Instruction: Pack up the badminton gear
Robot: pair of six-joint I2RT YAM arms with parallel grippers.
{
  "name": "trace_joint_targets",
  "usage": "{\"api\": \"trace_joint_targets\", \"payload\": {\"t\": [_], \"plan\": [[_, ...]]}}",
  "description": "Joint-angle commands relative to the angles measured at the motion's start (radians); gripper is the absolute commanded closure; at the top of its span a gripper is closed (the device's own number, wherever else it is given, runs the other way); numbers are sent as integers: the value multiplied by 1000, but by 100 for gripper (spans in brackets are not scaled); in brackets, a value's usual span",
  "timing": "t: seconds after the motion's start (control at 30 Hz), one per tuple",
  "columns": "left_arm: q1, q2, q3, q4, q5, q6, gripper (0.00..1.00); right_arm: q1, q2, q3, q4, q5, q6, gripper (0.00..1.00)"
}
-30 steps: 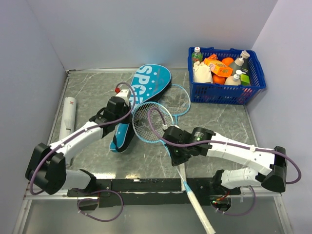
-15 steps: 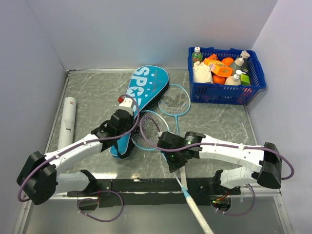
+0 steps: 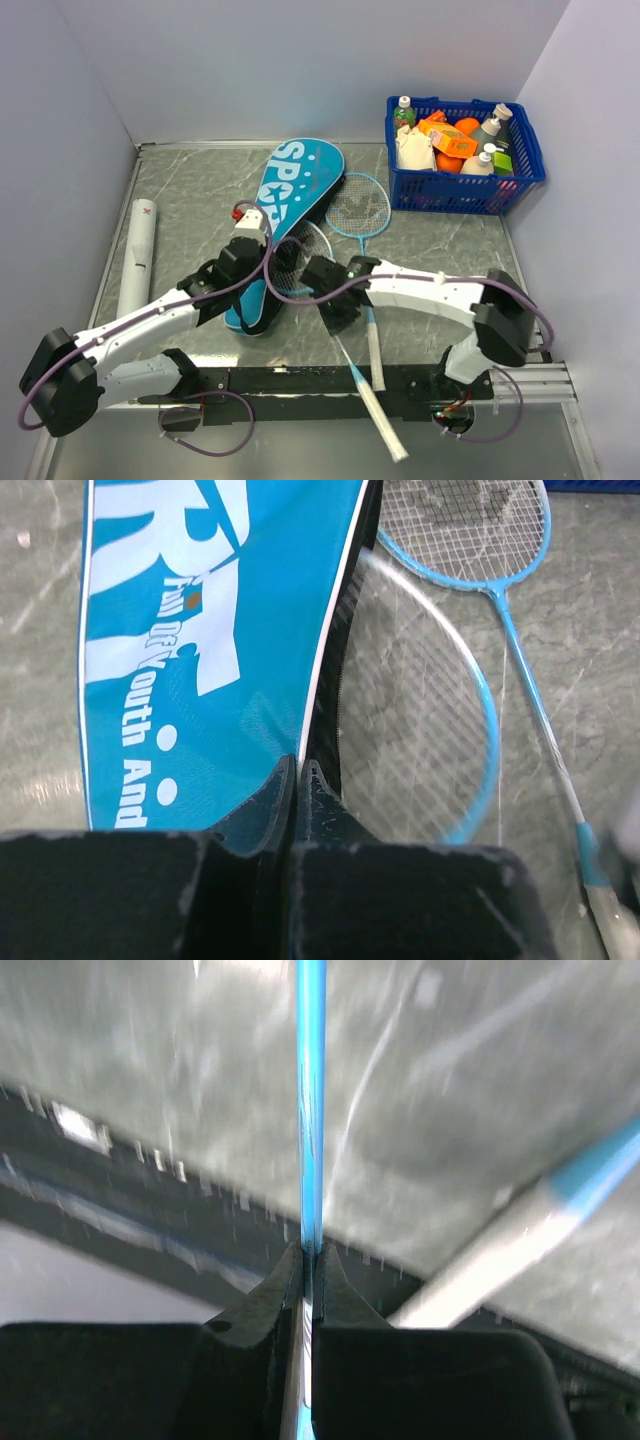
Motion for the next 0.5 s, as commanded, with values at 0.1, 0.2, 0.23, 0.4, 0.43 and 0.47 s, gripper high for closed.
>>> {"api": "trace_joint_targets", "payload": {"t": [0.1,0.2,0.23,0.4,0.43,0.47], "plan": [[-37,-99,-76,48,24,-67,99,-209,168,192,140,-26,-67,100],[-39,-109,-96,54,52,-81,99,-268,268,282,179,-69,-93,100],[-42,-108,-99,55,66,-85,99,-278,295,333,191,-96,-105,100],[-43,-80,-111,84,121,-113,99,-327,501,567,237,-130,-105,100],[-43,-76,-111,89,127,-116,99,-335,530,600,242,-132,-98,100],[-45,-71,-111,92,133,-118,99,-341,577,628,251,-125,-92,100]]}}
